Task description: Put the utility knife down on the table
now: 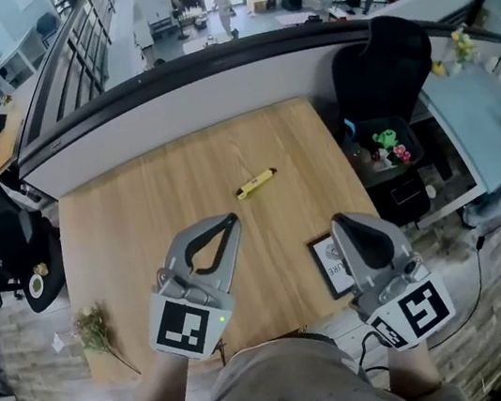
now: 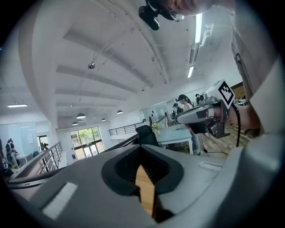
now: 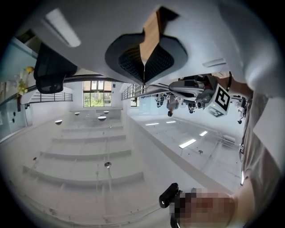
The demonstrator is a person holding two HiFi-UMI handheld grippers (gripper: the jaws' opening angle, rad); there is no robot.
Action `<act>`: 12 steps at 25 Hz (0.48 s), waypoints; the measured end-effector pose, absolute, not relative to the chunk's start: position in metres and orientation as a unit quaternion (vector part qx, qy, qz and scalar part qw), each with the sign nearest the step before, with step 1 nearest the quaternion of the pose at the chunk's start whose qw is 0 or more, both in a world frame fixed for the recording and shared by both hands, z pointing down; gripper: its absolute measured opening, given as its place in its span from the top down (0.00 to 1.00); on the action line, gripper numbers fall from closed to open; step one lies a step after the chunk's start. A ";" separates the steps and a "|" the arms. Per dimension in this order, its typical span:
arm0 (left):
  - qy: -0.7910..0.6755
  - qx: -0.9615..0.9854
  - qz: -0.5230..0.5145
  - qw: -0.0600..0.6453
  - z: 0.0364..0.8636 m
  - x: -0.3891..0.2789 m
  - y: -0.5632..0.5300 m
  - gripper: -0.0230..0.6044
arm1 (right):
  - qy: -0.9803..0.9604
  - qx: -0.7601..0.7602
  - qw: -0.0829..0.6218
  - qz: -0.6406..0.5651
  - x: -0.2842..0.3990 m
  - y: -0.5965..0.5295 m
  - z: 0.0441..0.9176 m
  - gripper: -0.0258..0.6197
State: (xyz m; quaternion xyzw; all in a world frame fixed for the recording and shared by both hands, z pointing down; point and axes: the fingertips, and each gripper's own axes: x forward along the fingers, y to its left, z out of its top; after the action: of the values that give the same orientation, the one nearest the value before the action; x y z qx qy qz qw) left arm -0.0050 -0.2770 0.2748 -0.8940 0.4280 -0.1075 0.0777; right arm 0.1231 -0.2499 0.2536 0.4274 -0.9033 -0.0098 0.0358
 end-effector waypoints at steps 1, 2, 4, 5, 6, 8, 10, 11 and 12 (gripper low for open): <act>0.431 -0.893 -0.108 0.074 0.277 -0.007 -0.274 0.96 | -0.905 0.423 0.039 -0.005 0.121 -0.247 0.258 0.94; 0.435 -0.891 -0.108 0.070 0.279 -0.009 -0.271 0.96 | -0.907 0.419 0.038 0.001 0.119 -0.244 0.262 0.94; 0.440 -0.890 -0.107 0.059 0.285 -0.013 -0.267 0.96 | -0.909 0.415 0.030 0.014 0.113 -0.238 0.267 0.94; 0.441 -0.890 -0.106 0.054 0.288 -0.014 -0.265 0.96 | -0.911 0.411 0.028 0.020 0.110 -0.236 0.269 0.94; 0.441 -0.890 -0.104 0.049 0.291 -0.013 -0.264 0.96 | -0.912 0.407 0.030 0.027 0.107 -0.234 0.273 0.94; 0.441 -0.892 -0.098 0.035 0.297 -0.013 -0.261 0.96 | -0.915 0.400 0.038 0.037 0.101 -0.232 0.281 0.94; 0.440 -0.893 -0.093 0.025 0.299 -0.014 -0.259 0.96 | -0.917 0.395 0.045 0.042 0.097 -0.230 0.286 0.94; 0.440 -0.893 -0.093 0.023 0.299 -0.016 -0.258 0.96 | -0.917 0.394 0.047 0.043 0.096 -0.229 0.288 0.94; 0.439 -0.893 -0.094 0.025 0.298 -0.016 -0.257 0.96 | -0.917 0.394 0.047 0.043 0.096 -0.229 0.288 0.94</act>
State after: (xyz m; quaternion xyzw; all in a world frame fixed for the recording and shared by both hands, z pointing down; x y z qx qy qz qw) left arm -0.0161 -0.2571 0.2982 -0.8931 0.4393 -0.0937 0.0251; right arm 0.0957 -0.2287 0.2878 0.3945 -0.9167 0.0433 0.0465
